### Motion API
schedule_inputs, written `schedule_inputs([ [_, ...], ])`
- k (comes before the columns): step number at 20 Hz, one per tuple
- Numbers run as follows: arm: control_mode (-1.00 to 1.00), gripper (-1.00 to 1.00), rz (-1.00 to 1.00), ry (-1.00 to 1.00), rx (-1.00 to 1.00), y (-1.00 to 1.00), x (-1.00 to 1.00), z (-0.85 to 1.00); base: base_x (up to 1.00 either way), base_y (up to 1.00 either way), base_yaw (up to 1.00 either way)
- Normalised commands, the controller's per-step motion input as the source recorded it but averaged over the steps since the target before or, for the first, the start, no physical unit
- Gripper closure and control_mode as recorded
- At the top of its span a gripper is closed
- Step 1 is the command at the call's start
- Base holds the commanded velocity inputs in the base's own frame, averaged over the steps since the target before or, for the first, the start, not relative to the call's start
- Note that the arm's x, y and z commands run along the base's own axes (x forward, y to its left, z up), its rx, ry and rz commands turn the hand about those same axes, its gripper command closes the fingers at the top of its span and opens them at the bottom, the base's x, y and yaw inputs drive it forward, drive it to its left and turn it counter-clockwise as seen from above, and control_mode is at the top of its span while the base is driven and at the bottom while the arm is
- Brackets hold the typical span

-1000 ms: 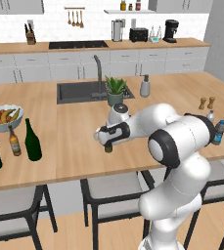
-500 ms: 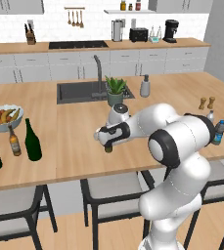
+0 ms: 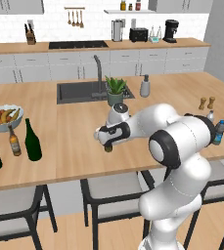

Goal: Move the plastic bottles in the middle to the plastics group, and the glass bottles in the middle to the glass group.

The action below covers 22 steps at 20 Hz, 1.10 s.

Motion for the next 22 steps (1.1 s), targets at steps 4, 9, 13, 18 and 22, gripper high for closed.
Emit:
schedule_inputs([
  [4, -1.0, 1.0, 0.12, 0.0, 0.0, 0.6, 0.0, 0.46, 0.0, 0.0, 0.0],
  [9, -1.0, 1.0, 0.22, 0.04, 0.0, 0.87, 0.01, 0.57, 0.0, 0.0, 0.0],
  [13, -1.0, 1.0, 0.19, 0.05, 0.0, 0.87, 0.02, 0.33, 0.0, 0.0, 0.0],
  [18, -1.0, 1.0, 0.22, -0.01, 0.0, 0.44, -0.08, -0.03, 0.0, 0.0, 0.0],
  [22, -1.0, 1.0, 0.32, -0.05, 0.02, 0.28, -0.07, -0.31, 0.0, 0.0, 0.0],
])
